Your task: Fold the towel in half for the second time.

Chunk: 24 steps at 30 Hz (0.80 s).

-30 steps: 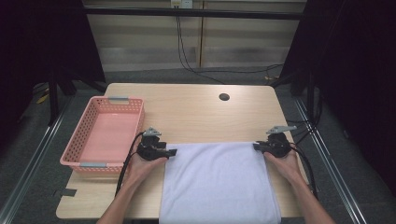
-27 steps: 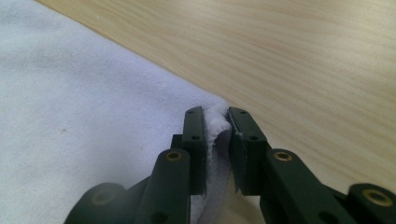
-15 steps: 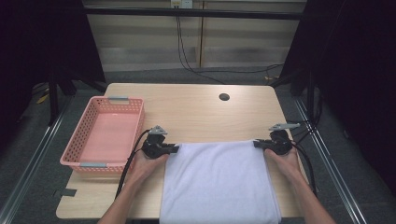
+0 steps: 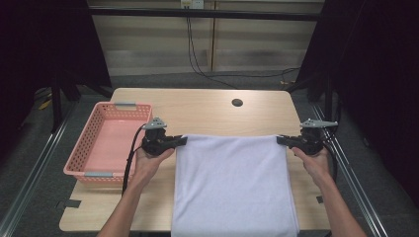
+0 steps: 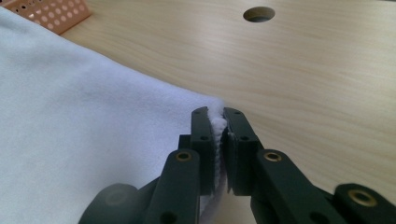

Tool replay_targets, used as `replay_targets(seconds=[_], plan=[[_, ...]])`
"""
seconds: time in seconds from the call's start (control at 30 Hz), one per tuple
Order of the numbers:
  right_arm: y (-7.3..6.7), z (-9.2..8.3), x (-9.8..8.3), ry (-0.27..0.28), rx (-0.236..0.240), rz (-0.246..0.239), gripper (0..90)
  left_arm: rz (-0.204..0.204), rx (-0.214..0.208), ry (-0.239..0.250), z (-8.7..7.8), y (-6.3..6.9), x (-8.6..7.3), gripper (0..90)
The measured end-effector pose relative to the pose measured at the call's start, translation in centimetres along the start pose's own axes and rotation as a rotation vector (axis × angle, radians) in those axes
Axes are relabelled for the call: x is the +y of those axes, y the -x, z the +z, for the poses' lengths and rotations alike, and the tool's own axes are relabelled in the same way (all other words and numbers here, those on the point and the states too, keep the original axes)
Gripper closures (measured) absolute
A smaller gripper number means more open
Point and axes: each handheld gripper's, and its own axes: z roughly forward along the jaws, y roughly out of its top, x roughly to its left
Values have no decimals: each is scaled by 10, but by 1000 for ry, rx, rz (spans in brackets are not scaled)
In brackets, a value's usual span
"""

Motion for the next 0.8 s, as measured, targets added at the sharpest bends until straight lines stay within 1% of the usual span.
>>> replay_targets(seconds=[0.13, 0.17, 0.2, 0.23, 0.27, 0.3, 0.33, 0.37, 0.47, 0.53, 0.57, 0.6, 0.63, 0.67, 0.7, 0.73, 0.77, 0.8], plan=[[3, -7, 12, 35, 4, 10, 840, 11, 4, 18, -3, -3, 10, 828], [4, -8, 15, 42, 5, 8, 840, 8, 4, 23, -4, -5, 13, 828], [4, -8, 20, 43, 3, 7, 841, -8, 8, 36, -3, -7, 16, 828], [5, -9, 24, 50, 6, 7, 841, -8, 12, 39, -3, -9, 19, 828], [6, -9, 28, 56, 2, 10, 841, -5, 26, 41, -3, -10, 22, 829], [7, -9, 31, 65, 3, 10, 842, -8, 47, 62, -2, -12, 26, 829], [8, -9, 35, 68, 3, 11, 842, -14, 51, 76, -2, -13, 28, 830], [8, -9, 37, 67, -1, 11, 842, -20, 48, 85, -1, -15, 31, 831], [11, -8, 47, 70, -7, 22, 843, -30, 56, 91, 4, -21, 38, 831], [15, -5, 53, 65, -22, 20, 844, -22, 59, 95, 7, -25, 43, 831], [16, -4, 56, 61, -23, 34, 844, -22, 57, 99, 8, -27, 46, 831], [18, -3, 59, 57, -30, 37, 844, -18, 54, 102, 8, -27, 49, 831], [20, -1, 61, 56, -37, 40, 844, -13, 58, 112, 8, -28, 53, 831], [21, 1, 64, 47, -43, 38, 844, -9, 52, 125, 7, -28, 56, 831], [22, 2, 67, 54, -48, 38, 845, 0, 50, 121, 6, -27, 59, 831], [23, 2, 70, 73, -51, 51, 845, 18, 63, 122, 4, -26, 63, 831], [24, 0, 72, 108, -37, 64, 846, 18, 57, 128, 2, -26, 64, 830], [25, -2, 73, 130, -33, 72, 847, 11, 41, 145, -1, -25, 65, 831]])
